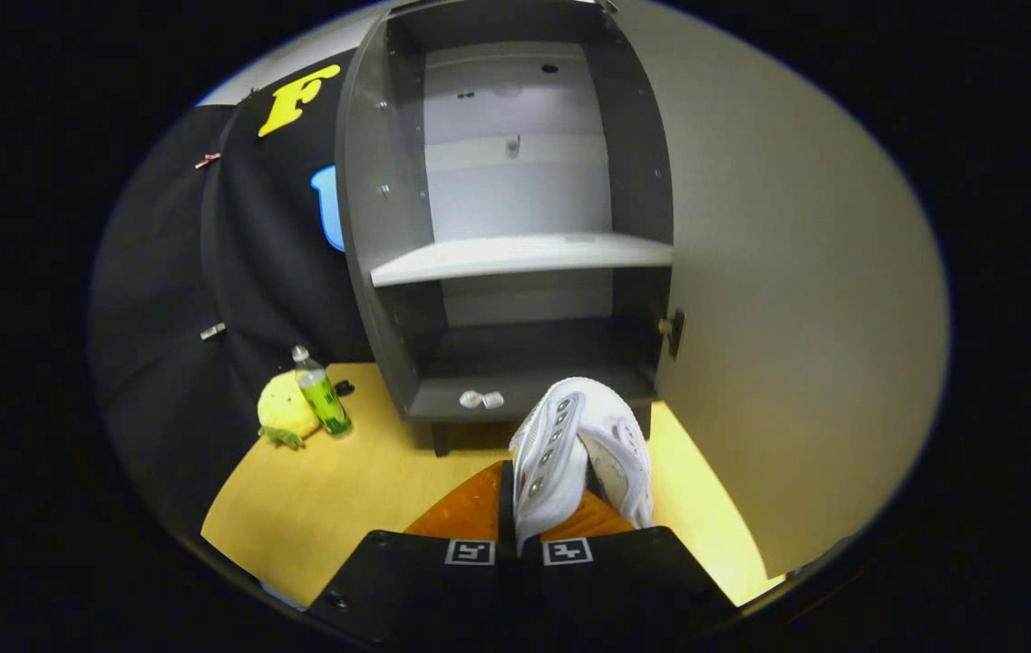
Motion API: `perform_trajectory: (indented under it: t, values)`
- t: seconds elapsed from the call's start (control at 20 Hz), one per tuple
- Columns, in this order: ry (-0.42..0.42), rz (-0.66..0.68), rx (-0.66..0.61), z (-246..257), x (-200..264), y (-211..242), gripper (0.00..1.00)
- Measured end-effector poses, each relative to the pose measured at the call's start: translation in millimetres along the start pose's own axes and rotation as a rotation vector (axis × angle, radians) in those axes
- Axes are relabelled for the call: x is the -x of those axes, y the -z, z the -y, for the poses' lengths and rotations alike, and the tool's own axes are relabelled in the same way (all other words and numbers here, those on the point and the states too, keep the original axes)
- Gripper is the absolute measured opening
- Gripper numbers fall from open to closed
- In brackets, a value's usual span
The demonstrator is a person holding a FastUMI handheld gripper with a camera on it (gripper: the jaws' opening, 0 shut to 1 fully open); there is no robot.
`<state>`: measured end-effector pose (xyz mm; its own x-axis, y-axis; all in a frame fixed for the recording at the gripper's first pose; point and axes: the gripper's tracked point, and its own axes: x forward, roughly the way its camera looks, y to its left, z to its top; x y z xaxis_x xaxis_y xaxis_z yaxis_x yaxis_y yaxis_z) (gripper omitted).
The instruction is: Open the shoe cabinet door, grab the shoes and put them into the shoe cabinet, then close the shoe cabinet door.
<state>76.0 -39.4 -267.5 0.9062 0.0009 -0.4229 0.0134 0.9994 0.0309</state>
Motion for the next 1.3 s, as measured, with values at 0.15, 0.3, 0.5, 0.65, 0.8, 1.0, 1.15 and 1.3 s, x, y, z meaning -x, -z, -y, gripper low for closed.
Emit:
perform_trajectory:
  t: [0.15, 0.3, 0.5, 0.65, 0.8, 1.0, 1.15, 1.3]
  values:
    - [-0.008, 0.046, -0.010, -4.9, -4.6, -49.8, 0.04]
    - [-0.007, 0.084, -0.008, -3.3, -19.1, -93.3, 0.04]
    - [-0.017, 0.126, 0.040, -6.1, -53.7, -139.4, 0.04]
    - [-0.031, 0.154, 0.055, -1.5, -85.2, -181.6, 0.04]
    - [-0.033, 0.175, 0.056, 8.4, -129.1, -214.3, 0.04]
    - [-0.043, 0.177, 0.058, 15.8, -190.3, -238.3, 0.04]
    - [-0.058, 0.173, 0.065, 14.4, -231.3, -248.4, 0.04]
    - [-0.060, 0.153, 0.053, 17.7, -264.6, -249.5, 0.04]
